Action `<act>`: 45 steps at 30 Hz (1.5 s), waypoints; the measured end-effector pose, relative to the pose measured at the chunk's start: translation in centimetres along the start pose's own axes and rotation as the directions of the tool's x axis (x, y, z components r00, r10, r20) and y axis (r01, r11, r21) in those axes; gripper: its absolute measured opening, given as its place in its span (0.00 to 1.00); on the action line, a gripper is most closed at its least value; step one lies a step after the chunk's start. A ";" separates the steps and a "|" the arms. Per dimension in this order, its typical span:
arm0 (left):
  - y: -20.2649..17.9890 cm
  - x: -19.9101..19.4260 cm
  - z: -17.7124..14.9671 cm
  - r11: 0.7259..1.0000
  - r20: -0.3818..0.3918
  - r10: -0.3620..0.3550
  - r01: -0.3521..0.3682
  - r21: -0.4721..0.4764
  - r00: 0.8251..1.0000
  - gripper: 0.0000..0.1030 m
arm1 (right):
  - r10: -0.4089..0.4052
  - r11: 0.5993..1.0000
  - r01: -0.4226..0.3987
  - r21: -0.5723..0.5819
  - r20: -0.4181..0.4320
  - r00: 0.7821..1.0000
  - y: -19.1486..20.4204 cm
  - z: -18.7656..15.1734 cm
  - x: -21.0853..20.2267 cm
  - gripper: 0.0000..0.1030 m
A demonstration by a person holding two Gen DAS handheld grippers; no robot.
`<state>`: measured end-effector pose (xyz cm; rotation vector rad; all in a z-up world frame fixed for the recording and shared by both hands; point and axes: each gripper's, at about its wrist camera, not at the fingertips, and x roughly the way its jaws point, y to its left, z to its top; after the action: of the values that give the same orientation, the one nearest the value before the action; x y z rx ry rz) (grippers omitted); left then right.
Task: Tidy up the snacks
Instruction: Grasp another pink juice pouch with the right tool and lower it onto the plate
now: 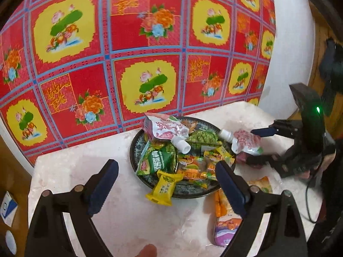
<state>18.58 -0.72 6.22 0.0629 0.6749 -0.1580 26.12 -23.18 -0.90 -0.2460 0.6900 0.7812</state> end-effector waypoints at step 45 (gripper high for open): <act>0.4 2.1 -0.7 0.997 -0.065 0.057 -0.054 0.047 0.996 0.92 | 0.137 0.982 -0.149 0.118 0.098 0.986 0.0 8.2 3.7 0.79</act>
<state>19.82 -0.47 4.40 0.1308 0.7348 -0.1184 31.90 -17.43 2.86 -0.0473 0.6742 0.8774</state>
